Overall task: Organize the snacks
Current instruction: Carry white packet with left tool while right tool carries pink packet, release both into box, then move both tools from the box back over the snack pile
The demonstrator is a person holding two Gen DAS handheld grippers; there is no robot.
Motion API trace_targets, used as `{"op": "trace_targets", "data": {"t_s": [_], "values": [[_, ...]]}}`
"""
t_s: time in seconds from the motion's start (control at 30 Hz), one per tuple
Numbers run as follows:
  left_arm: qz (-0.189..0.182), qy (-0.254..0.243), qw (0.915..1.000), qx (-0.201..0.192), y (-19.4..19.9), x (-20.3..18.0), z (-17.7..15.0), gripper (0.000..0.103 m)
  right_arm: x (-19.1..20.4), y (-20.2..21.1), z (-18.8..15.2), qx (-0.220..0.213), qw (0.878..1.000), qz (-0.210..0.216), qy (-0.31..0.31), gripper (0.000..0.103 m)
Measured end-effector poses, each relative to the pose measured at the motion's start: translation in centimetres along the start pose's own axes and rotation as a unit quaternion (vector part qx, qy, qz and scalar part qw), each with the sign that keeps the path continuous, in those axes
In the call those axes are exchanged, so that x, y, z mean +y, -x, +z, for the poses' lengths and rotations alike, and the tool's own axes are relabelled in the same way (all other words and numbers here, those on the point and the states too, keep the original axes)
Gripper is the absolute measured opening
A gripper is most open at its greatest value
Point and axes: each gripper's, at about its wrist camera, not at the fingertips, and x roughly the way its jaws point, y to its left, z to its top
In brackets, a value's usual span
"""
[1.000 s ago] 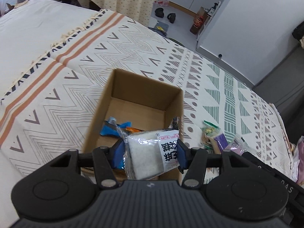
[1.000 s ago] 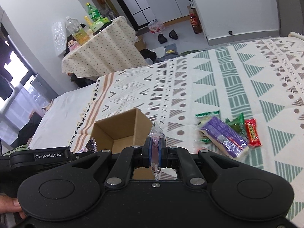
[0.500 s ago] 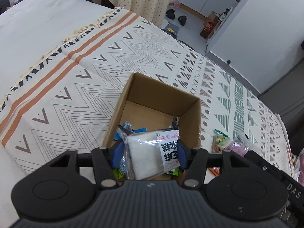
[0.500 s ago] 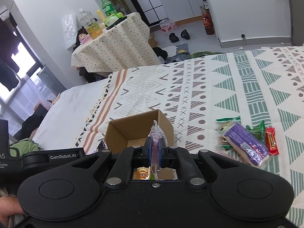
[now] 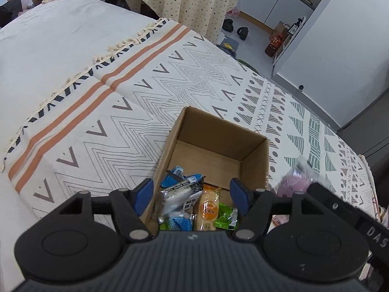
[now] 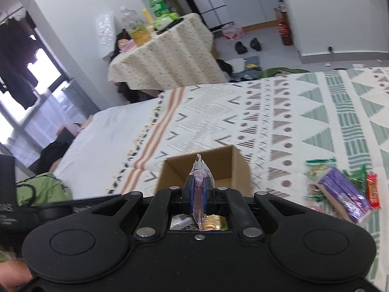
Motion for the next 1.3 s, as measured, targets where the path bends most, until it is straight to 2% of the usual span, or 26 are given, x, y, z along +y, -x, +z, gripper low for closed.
{"op": "trace_targets", "data": {"t_s": [0.07,0.1,0.17,0.23,0.37,0.5,0.63,0.8,1.07,1.3], "values": [[0.005,0.0,1.0,0.002,-0.1,0.0,-0.1,0.074,0.1,0.2,0.2,-0.007,1.0,0.001,-0.006,0.015],[0.008,-0.001,1.0,0.003,-0.1,0.0,-0.2,0.076,0.0,0.3,0.2,-0.009,1.0,0.0,-0.009,0.025],[0.018,-0.005,0.9998,0.004,-0.2,-0.1,-0.3,0.081,-0.6,0.4,0.2,-0.012,1.0,-0.003,-0.017,0.034],[0.027,-0.01,0.9996,0.003,-0.2,-0.2,-0.5,0.084,-1.3,0.6,0.0,-0.012,1.0,-0.01,-0.022,0.035],[0.036,-0.014,0.9992,0.009,-0.5,-0.6,-0.8,0.085,-3.2,1.2,-0.8,-0.011,0.999,-0.029,-0.041,0.047],[0.027,-0.02,0.9994,0.009,-0.6,-1.2,-1.1,0.086,-4.6,1.9,-1.8,-0.008,0.998,-0.044,-0.047,0.056],[0.021,-0.03,0.9993,-0.006,-0.2,-2.3,-1.5,0.093,-6.0,2.6,-2.5,-0.007,0.997,-0.056,-0.056,0.062],[0.015,-0.045,0.9988,-0.011,-0.3,-4.0,-2.1,0.099,-7.4,3.8,-3.1,-0.013,0.995,-0.07,-0.065,0.077],[-0.007,-0.072,0.9974,-0.007,-0.4,-6.9,-3.5,0.101,-10.5,5.5,-3.7,-0.026,0.992,-0.085,-0.093,0.09],[-0.026,-0.084,0.996,0.011,-0.9,-9.2,-4.6,0.103,-13.1,6.7,-4.1,-0.032,0.989,-0.097,-0.11,0.093]]}}
